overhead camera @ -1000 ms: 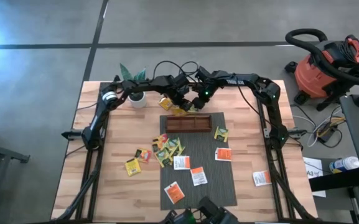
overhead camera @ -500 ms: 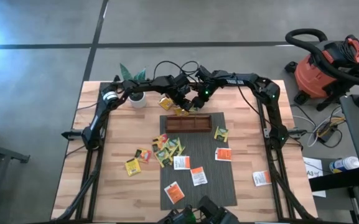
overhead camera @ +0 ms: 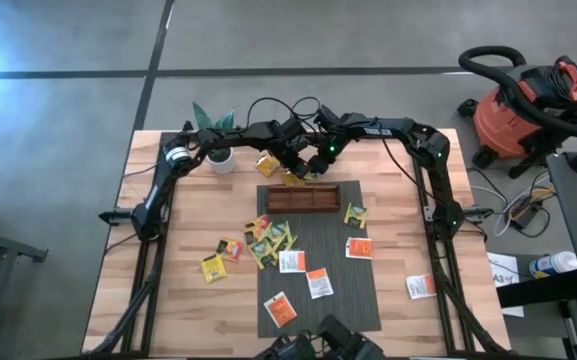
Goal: Pick & Place Tea
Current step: Put the yellow tea bag into the left compartment of the wooden organizer
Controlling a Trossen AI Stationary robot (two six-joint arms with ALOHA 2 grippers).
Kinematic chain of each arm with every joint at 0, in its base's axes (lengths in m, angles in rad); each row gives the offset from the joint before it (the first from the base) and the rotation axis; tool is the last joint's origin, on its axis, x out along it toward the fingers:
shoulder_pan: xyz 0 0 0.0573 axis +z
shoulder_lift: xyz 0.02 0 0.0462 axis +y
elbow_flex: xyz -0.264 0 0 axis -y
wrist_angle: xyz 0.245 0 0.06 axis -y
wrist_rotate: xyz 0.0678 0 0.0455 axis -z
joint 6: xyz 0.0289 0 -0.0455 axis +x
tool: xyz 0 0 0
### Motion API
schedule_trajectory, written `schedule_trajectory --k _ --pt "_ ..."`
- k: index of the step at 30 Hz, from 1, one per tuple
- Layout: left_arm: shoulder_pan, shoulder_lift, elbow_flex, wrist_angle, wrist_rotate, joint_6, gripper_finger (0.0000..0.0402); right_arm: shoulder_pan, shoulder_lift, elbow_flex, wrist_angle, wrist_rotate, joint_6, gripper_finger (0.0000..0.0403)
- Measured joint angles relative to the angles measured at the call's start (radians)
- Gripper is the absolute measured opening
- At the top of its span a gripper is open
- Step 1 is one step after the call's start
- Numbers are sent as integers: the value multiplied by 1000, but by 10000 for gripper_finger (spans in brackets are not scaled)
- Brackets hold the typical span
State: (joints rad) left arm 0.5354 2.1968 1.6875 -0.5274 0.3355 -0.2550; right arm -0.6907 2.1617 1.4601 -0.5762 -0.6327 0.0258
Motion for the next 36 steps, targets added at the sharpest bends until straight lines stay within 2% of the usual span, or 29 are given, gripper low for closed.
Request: schedule_trajectory --k 6,12,15,19,23,30,36 --pt "-1 -35 0 -11 -35 25 2 -3 -27 0 -3 0 2 59" --pt "2 -154 3 -50 -107 94 1 -25 -103 2 -16 16 -1 59" --pt "2 -239 4 -169 -136 199 1 -35 -151 0 -20 19 -4 59" --pt "-20 -333 0 -394 -250 406 1 -51 -225 -1 -31 27 -7 59" --pt "-74 -412 0 -585 -259 626 1 -56 -285 -5 -54 91 -22 59" --pt "-204 -423 -3 -603 -270 715 0 -60 -310 -5 -64 115 21 59" --pt "-235 -348 -7 -621 -402 784 0 -48 -296 -8 -82 113 71 59"
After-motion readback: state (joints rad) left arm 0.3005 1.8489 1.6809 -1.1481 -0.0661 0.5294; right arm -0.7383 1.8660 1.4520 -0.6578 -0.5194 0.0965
